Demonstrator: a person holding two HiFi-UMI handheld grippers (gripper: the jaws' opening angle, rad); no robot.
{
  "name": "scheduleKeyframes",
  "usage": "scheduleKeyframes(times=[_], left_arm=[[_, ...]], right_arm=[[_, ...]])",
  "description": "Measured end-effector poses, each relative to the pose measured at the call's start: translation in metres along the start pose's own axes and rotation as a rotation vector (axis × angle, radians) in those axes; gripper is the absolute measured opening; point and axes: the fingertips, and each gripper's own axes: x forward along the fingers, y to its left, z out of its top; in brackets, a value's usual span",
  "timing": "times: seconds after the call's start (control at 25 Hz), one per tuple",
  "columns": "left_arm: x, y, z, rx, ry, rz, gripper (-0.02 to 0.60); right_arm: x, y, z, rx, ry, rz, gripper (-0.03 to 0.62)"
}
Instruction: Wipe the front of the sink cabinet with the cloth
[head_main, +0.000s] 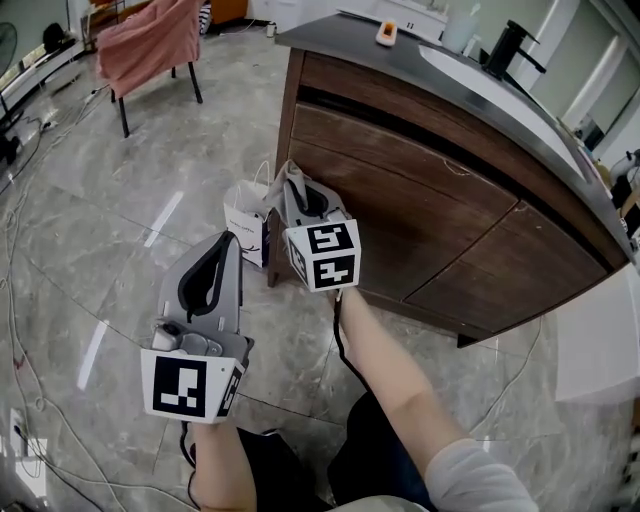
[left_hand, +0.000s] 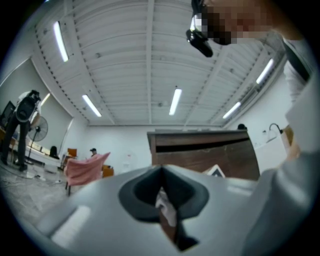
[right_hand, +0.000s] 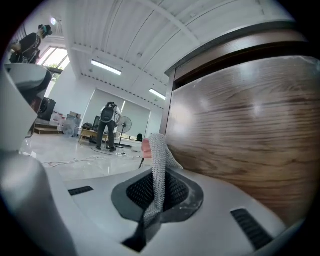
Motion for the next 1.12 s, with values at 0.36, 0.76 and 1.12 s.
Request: scheduleKeyframes(times=[0.36, 0.76, 1.12], left_arm=[[0.003, -0.012, -0.001, 0.022, 0.011, -0.025, 0.005], [0.011, -0.031, 0.000, 0.044, 0.027, -0.058, 0.005], [0.019, -0.054, 0.004, 0.044, 0.023, -0.090, 0.005]], right_arm=[[0.000, 0.003, -0.036, 0.022, 0.049, 0.015, 0.006], [-0.044, -0.034, -0.051, 0.014, 0.054, -0.022, 0.006], [-0.094, -0.075, -0.066, 0.025, 0.066, -0.075, 0.006]])
